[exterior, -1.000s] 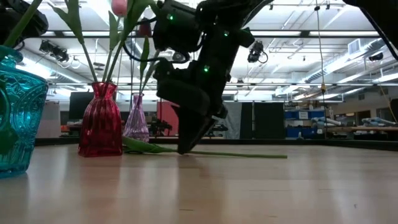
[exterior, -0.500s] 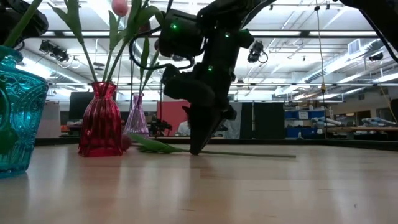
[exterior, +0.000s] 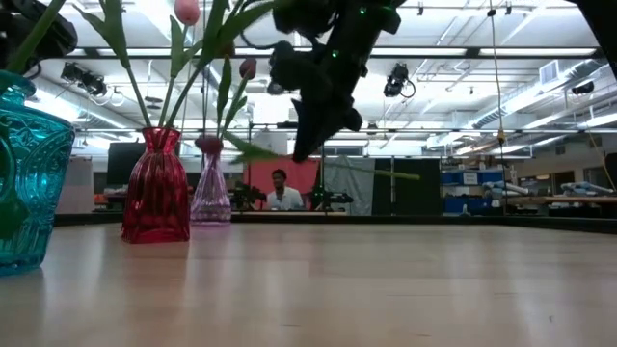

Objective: Sort flowers into vase by color
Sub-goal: Put the red flower into the pink vase

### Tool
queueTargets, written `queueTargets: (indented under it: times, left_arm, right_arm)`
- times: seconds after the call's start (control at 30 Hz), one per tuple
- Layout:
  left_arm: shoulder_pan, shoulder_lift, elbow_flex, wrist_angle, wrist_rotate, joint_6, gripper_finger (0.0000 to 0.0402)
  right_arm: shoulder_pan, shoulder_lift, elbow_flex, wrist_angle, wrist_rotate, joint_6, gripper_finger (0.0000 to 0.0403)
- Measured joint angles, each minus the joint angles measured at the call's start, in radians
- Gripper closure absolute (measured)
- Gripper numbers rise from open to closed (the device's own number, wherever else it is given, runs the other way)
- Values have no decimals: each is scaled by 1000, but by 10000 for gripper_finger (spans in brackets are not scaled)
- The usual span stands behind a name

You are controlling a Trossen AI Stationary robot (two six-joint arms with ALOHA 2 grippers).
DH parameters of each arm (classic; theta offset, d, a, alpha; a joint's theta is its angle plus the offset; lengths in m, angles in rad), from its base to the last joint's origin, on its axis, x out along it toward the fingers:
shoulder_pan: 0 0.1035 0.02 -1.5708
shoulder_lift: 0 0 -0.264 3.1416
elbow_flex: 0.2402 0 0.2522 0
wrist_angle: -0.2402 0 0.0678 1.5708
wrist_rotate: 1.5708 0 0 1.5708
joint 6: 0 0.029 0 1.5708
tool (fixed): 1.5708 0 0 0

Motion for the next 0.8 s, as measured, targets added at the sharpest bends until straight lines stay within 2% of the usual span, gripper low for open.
queueTargets:
  times: [0.13, 0.3, 0.6, 0.7, 0.8]
  left_arm:
    - [-54, -1, 0, 11, -29, -1, 188]
    - [-111, -1, 0, 3, -89, -26, 188]
    - [-118, 0, 0, 1, -94, -47, 188]
    - [-118, 0, 0, -4, -121, -47, 188]
    - [-118, 0, 0, -15, -143, -46, 188]
  right_arm:
    - [-21, -25, 0, 39, -43, -58, 401]
    - [-21, -52, 0, 47, -49, -112, 400]
    - [-30, -114, 0, -50, -45, -139, 398]
    - [-39, -168, -52, -48, -47, -142, 398]
    - [-51, -247, -158, 24, -48, -143, 398]
